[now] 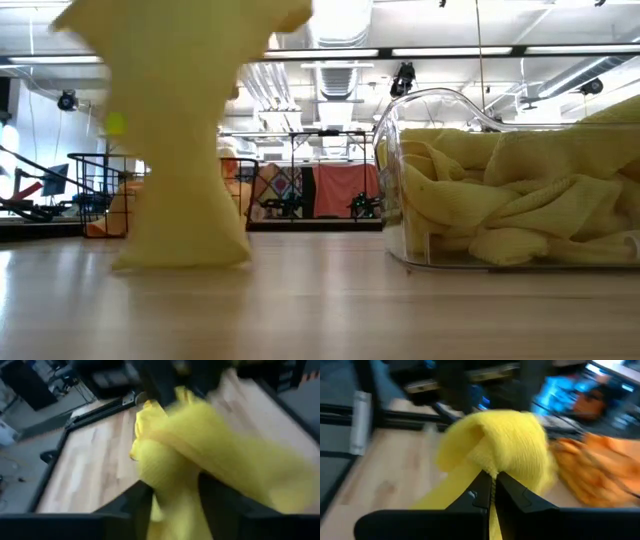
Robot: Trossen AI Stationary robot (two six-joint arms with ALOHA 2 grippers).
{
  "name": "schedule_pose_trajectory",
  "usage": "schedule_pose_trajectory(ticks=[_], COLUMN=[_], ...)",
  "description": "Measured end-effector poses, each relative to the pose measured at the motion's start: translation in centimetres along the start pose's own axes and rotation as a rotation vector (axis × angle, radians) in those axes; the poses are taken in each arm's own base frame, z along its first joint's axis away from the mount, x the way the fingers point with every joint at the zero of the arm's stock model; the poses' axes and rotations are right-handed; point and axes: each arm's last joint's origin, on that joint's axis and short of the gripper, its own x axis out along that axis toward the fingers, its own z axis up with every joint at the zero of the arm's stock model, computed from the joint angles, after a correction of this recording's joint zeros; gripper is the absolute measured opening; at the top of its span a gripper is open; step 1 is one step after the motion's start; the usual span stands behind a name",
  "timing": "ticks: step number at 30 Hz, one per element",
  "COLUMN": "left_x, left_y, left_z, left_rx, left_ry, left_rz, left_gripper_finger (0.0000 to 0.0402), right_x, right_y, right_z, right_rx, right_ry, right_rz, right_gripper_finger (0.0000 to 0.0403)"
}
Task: Sort microfiber towel by color & place in baskets
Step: Put the yellow towel into the transparent bin
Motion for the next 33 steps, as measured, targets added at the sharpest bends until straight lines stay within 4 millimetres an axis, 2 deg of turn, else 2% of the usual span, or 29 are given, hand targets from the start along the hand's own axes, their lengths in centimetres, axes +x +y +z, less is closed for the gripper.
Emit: schedule_pose_trajectory(ticks=[5,11,15,19,23,33], left_x=[-0.7,-1.1,-0.9,-0.3,0.2,0.1], left_y=[1.2,3.2,4.9,6.5,7.6,8.5], left_z=[1.5,2.6,3.0,3.3,3.1,3.1], left_rx=[0.110,0.205,0.237,0.245,0.240,0.197], left_ry=[0.000,-0.027,-0.027,-0.049,-0.046,-0.042], left_rz=[0.017,0.070,0.124,0.121,0.098,0.127], left_gripper_finger=[0.0209,0.0244,0.0247,0.0247,0.0247,0.0247], right_x=[-4.5,-10.2,-13.4,-15.7,-16.8,-16.2], right_y=[-0.1,-0.9,-1.5,-2.8,-4.0,-4.7], right_z=[3.6,7.0,7.7,7.2,6.0,5.3], right_rx=[0.001,0.085,0.158,0.217,0.281,0.260], right_ry=[0.134,0.222,0.269,0.372,0.462,0.500], right_rz=[-0.128,-0.168,-0.246,-0.357,-0.503,-0.520], right_gripper_finger=[0.0009,0.0009,0.0009,0.0009,0.0009,0.0009])
